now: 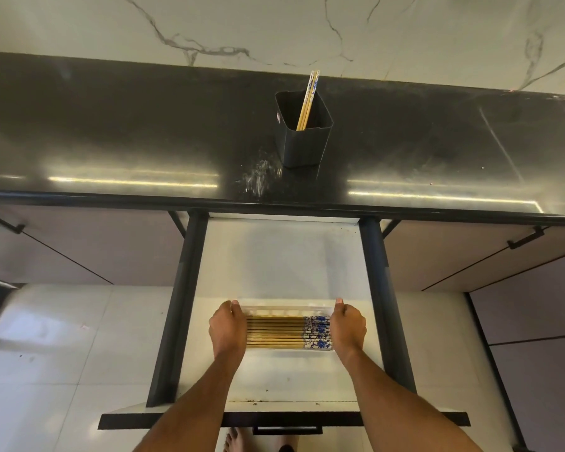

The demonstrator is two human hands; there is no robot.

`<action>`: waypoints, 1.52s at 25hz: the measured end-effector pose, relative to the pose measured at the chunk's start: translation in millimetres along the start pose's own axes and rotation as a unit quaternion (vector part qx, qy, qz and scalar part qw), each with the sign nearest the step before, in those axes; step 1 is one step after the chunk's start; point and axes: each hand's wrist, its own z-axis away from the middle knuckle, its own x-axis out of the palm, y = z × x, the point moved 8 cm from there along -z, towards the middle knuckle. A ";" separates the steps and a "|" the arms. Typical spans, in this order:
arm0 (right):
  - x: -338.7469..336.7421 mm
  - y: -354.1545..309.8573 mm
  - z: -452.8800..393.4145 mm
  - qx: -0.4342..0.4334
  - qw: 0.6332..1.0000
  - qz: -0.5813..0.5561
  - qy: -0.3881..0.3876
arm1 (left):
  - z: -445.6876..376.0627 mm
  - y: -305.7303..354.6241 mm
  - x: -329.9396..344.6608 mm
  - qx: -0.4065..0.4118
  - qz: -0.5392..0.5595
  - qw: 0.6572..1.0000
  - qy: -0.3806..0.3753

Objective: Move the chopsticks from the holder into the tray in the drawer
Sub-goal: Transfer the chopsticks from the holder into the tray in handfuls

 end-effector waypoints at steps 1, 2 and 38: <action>2.7 2.9 -0.9 0.024 0.999 -0.018 -0.008 | -0.9 -5.2 2.2 -0.041 0.022 0.999 -0.005; 4.0 3.4 -1.0 0.036 0.999 -0.028 -0.009 | -1.0 -8.0 3.1 -0.064 0.034 0.997 -0.006; -115.9 -341.1 37.6 -0.467 0.835 0.254 0.142 | 2.5 363.1 -88.7 0.502 -0.246 0.823 0.102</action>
